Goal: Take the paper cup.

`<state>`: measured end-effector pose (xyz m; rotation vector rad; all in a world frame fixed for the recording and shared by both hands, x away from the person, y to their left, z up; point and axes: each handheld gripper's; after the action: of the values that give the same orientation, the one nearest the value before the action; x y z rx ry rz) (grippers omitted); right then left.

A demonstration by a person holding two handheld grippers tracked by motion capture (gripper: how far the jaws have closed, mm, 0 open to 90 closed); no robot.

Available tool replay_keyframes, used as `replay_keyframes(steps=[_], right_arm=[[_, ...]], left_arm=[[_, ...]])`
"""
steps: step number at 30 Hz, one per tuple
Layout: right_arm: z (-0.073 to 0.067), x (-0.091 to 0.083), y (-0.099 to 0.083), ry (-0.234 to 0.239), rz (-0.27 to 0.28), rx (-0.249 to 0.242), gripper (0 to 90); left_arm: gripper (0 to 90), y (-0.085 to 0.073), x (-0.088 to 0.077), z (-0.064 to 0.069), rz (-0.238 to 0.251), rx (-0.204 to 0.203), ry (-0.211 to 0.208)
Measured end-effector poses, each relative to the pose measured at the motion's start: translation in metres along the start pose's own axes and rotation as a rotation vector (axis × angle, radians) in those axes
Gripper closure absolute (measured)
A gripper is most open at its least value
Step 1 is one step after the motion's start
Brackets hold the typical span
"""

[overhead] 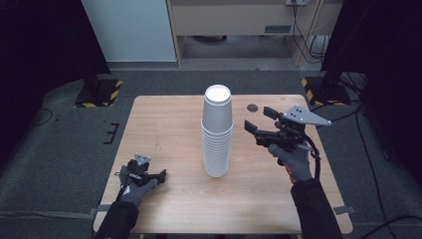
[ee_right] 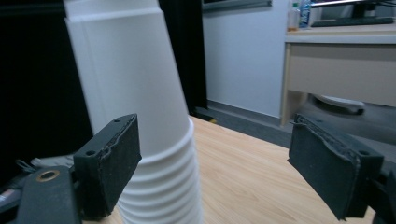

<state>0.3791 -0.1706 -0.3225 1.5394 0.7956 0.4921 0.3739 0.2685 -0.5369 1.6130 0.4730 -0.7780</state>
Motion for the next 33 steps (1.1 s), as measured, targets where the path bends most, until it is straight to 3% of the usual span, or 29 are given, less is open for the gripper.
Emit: replay_keyframes(steps=[17,25,33], right_arm=[[-0.032,0.028,0.02,0.103,0.033,-0.023,16.0],[-0.048,0.051,0.026,0.107,0.014,-0.063,15.0],[-0.045,0.074,0.018,0.084,-0.024,-0.046,14.4]], left_arm=[[1.3,0.0,0.0,0.001,0.002,0.008,-0.005],[1.1,0.0,0.0,0.001,0.002,0.01,-0.006],[0.9,0.0,0.0,0.001,0.001,0.011,-0.009]])
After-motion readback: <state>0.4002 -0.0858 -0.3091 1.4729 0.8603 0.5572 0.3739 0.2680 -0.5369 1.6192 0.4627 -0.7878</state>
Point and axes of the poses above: each handheld gripper's, and its own axes: x roughly forward along the jaws, y roughly out of its top, z roughly to its right, and after that the axes turned 4 degrees about y, right-handed
